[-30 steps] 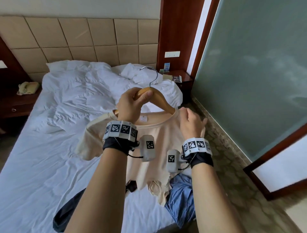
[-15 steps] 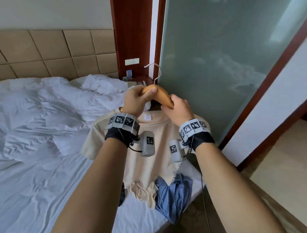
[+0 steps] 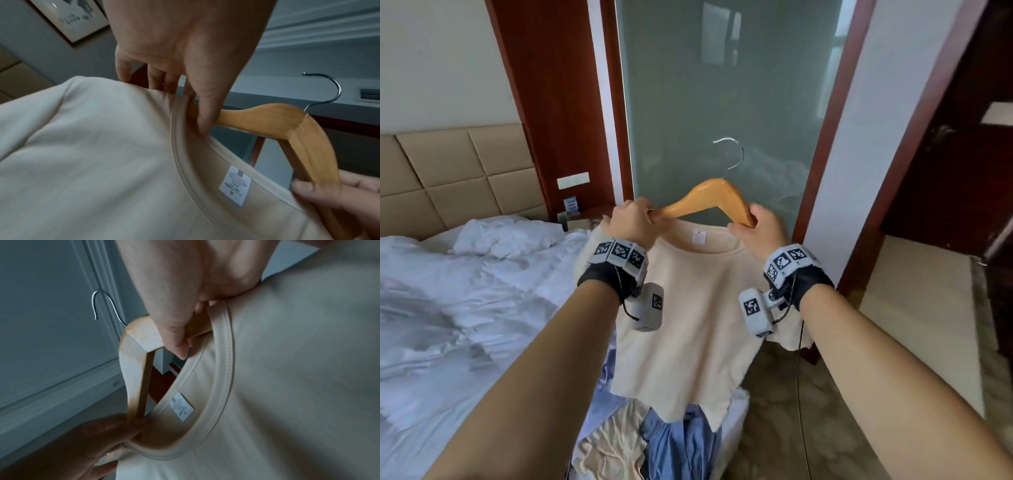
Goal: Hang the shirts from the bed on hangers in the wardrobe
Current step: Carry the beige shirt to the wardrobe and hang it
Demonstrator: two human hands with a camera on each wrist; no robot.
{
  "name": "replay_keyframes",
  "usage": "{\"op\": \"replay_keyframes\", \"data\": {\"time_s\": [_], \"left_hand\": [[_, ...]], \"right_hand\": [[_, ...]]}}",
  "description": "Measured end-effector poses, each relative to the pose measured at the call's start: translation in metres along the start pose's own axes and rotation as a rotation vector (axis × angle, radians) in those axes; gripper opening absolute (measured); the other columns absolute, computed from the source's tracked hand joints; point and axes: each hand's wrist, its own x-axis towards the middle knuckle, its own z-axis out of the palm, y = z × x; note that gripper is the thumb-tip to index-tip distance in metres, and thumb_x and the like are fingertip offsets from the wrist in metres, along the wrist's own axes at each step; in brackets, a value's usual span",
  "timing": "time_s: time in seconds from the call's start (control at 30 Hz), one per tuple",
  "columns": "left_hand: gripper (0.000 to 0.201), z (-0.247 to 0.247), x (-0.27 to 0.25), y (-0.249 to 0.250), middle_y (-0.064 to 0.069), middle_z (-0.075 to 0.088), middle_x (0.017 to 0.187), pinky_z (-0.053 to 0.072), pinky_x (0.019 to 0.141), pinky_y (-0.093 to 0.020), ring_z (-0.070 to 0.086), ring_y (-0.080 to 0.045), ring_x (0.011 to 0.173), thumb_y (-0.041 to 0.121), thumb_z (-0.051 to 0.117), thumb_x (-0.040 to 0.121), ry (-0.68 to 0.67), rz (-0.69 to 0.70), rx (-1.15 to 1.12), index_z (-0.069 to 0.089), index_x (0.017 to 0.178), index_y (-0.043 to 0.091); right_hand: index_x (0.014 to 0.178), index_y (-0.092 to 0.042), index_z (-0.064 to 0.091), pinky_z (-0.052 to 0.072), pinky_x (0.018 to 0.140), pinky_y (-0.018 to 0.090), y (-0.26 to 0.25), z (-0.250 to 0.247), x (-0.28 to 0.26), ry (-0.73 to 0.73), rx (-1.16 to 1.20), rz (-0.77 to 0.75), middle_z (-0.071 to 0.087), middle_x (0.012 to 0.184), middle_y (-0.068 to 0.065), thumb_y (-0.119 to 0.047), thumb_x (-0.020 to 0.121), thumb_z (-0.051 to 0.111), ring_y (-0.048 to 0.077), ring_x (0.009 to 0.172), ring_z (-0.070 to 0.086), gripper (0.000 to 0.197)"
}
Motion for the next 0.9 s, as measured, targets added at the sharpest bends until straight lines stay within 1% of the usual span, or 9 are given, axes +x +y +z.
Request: {"op": "replay_keyframes", "data": {"time_s": [0.13, 0.23, 0.33, 0.43, 0.53, 0.6, 0.73, 0.8, 0.9], "left_hand": [[0.009, 0.028, 0.005, 0.079, 0.004, 0.059, 0.092, 0.035, 0.083, -0.04, 0.056, -0.026, 0.094, 0.028, 0.056, 0.089, -0.04, 0.068, 0.087, 0.065, 0.092, 0.028], [0.004, 0.049, 0.006, 0.137, 0.002, 0.058, 0.089, 0.039, 0.085, -0.04, 0.055, -0.027, 0.089, 0.026, 0.058, 0.091, -0.109, 0.139, 0.12, 0.061, 0.088, 0.025], [0.007, 0.07, 0.002, 0.195, -0.003, 0.063, 0.095, 0.044, 0.079, -0.036, 0.058, -0.031, 0.089, 0.027, 0.059, 0.092, -0.153, 0.236, 0.128, 0.057, 0.085, 0.026], [0.011, 0.089, -0.006, 0.252, -0.002, 0.057, 0.092, 0.039, 0.074, -0.033, 0.053, -0.03, 0.085, 0.03, 0.06, 0.092, -0.222, 0.315, 0.088, 0.053, 0.085, 0.025], [0.009, 0.112, -0.006, 0.307, -0.003, 0.057, 0.092, 0.039, 0.074, -0.032, 0.056, -0.031, 0.091, 0.029, 0.063, 0.09, -0.278, 0.404, 0.057, 0.061, 0.094, 0.021], [0.011, 0.128, -0.005, 0.341, -0.002, 0.057, 0.09, 0.039, 0.073, -0.031, 0.057, -0.03, 0.091, 0.024, 0.063, 0.09, -0.308, 0.469, 0.035, 0.064, 0.099, 0.018], [0.006, 0.165, 0.006, 0.403, -0.003, 0.058, 0.086, 0.042, 0.072, -0.033, 0.058, -0.029, 0.087, 0.016, 0.062, 0.088, -0.337, 0.59, -0.009, 0.065, 0.093, 0.017], [0.006, 0.186, 0.017, 0.431, -0.004, 0.061, 0.085, 0.044, 0.072, -0.034, 0.061, -0.032, 0.089, 0.015, 0.064, 0.086, -0.334, 0.611, -0.031, 0.065, 0.087, 0.021], [0.009, 0.22, 0.034, 0.472, 0.004, 0.059, 0.088, 0.042, 0.073, -0.032, 0.056, -0.024, 0.087, 0.029, 0.066, 0.086, -0.301, 0.593, -0.016, 0.063, 0.086, 0.037]], "right_hand": [[0.086, -0.002, 0.062, 0.036, 0.053, 0.021, 0.041, -0.066, 0.004, 0.067, 0.042, -0.007, 0.06, 0.074, 0.01, -0.017, 0.082, 0.072, 0.016, 0.064, 0.048, 0.019], [0.085, 0.003, 0.061, 0.035, 0.056, 0.027, 0.073, -0.118, 0.008, 0.116, 0.0, -0.02, 0.058, 0.077, 0.014, -0.017, 0.082, 0.073, 0.017, 0.066, 0.048, 0.024], [0.083, 0.002, 0.059, 0.041, 0.064, 0.032, 0.107, -0.169, 0.017, 0.168, -0.071, -0.023, 0.055, 0.085, 0.014, -0.019, 0.083, 0.071, 0.024, 0.073, 0.054, 0.025], [0.083, -0.006, 0.057, 0.041, 0.068, 0.034, 0.139, -0.221, 0.025, 0.22, -0.199, -0.02, 0.054, 0.088, 0.01, -0.023, 0.085, 0.068, 0.029, 0.082, 0.055, 0.02], [0.083, -0.023, 0.052, 0.036, 0.076, 0.035, 0.171, -0.27, 0.03, 0.253, -0.425, -0.001, 0.051, 0.089, -0.002, -0.035, 0.088, 0.065, 0.024, 0.09, 0.05, 0.018], [0.083, -0.024, 0.05, 0.033, 0.079, 0.036, 0.191, -0.299, 0.034, 0.258, -0.488, 0.028, 0.047, 0.09, -0.005, -0.038, 0.089, 0.063, 0.023, 0.095, 0.048, 0.02], [0.083, -0.025, 0.05, 0.034, 0.076, 0.036, 0.234, -0.35, 0.046, 0.303, -0.578, 0.061, 0.047, 0.088, -0.006, -0.047, 0.088, 0.064, 0.026, 0.092, 0.054, 0.026], [0.085, -0.025, 0.049, 0.038, 0.076, 0.037, 0.255, -0.372, 0.053, 0.306, -0.617, 0.074, 0.048, 0.087, -0.005, -0.053, 0.088, 0.062, 0.025, 0.088, 0.055, 0.031], [0.093, -0.024, 0.049, 0.04, 0.071, 0.035, 0.287, -0.404, 0.068, 0.301, -0.688, 0.119, 0.053, 0.088, -0.002, -0.058, 0.091, 0.057, 0.026, 0.083, 0.057, 0.035]]}}
